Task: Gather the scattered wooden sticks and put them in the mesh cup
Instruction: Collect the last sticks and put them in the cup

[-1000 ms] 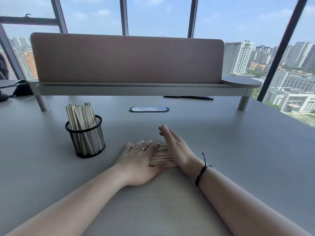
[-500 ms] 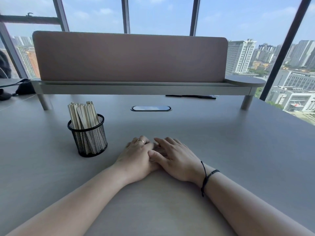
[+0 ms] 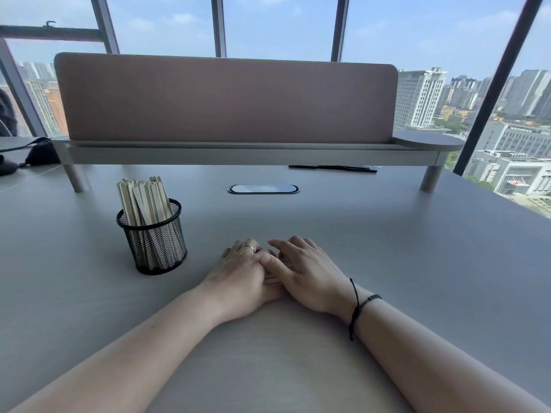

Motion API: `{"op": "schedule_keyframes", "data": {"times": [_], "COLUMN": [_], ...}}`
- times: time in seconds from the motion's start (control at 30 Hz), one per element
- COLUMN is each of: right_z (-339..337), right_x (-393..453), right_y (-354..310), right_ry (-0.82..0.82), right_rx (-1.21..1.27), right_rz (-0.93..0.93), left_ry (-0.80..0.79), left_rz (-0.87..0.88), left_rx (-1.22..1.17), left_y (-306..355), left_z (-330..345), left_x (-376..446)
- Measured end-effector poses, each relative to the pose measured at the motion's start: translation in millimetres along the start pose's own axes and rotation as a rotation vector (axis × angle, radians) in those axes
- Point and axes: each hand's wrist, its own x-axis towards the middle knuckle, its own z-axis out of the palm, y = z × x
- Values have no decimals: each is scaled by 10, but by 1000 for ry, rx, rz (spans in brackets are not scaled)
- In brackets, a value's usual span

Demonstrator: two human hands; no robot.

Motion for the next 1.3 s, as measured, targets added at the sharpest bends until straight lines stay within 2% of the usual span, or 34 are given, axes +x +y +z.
{"op": "schedule_keyframes", "data": {"times": [0.3,0.5,0.67,0.9,1.3], "right_z": [-18,-12,-15,-10,-26], "right_x": [-9,-12,-17,-23,-33], "right_y": [12,27,31,39,17], "right_ry": [10,6,5,11,25], "right_rx": [37,54,68,80,82], "right_rz": [48,28,18,12,6], "left_ry": [25,56,32,77,95], "left_rz": [-41,4,-18,-10,-68], "left_rx": [-59,-22,-31,-88,116], "left_y": [52,58,30,-62,59], "left_z": [-36,-11,-27,40,-49], "left_x": [-39,-49,-26,30,-6]}}
